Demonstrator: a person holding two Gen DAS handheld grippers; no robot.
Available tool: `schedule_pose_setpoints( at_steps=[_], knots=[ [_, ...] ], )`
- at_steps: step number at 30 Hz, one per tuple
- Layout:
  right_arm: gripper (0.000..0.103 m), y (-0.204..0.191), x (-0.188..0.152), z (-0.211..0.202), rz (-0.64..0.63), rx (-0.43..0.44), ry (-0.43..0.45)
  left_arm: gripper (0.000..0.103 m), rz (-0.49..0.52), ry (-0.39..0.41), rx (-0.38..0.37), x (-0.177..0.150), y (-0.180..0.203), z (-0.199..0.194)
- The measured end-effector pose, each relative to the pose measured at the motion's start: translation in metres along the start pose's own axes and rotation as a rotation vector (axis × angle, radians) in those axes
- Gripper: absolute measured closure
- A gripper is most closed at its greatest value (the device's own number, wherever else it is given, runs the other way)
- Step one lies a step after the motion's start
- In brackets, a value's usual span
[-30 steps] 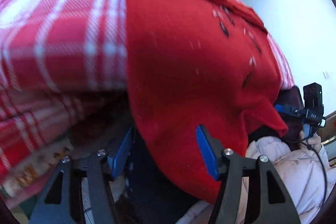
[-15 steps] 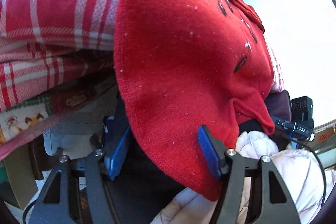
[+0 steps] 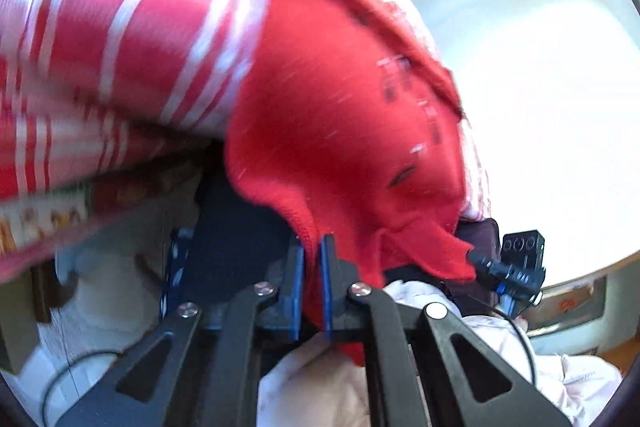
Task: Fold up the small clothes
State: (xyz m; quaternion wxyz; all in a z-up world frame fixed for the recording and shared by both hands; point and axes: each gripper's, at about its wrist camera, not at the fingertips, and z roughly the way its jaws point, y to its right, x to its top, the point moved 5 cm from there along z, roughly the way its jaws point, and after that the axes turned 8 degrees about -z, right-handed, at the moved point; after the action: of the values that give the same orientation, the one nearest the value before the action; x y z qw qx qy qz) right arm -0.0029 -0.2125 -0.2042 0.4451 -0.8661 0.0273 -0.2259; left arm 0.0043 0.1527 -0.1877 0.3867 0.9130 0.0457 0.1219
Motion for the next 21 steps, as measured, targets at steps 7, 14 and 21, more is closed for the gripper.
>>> schedule_pose_setpoints(
  at_steps=[7,14,21],
  knots=[
    [0.1,-0.019,0.038,-0.025,0.045,0.178,0.152,0.095,0.033,0.088,-0.073,0.036,0.036,-0.028],
    [0.1,-0.021,0.113,-0.021,0.054,0.235,0.257,0.097,0.052,0.223,-0.005,0.119,0.053,-0.031],
    [0.1,0.017,0.177,0.003,0.122,0.135,0.266,0.098,0.357,0.311,0.226,0.145,0.077,-0.026]
  ],
)
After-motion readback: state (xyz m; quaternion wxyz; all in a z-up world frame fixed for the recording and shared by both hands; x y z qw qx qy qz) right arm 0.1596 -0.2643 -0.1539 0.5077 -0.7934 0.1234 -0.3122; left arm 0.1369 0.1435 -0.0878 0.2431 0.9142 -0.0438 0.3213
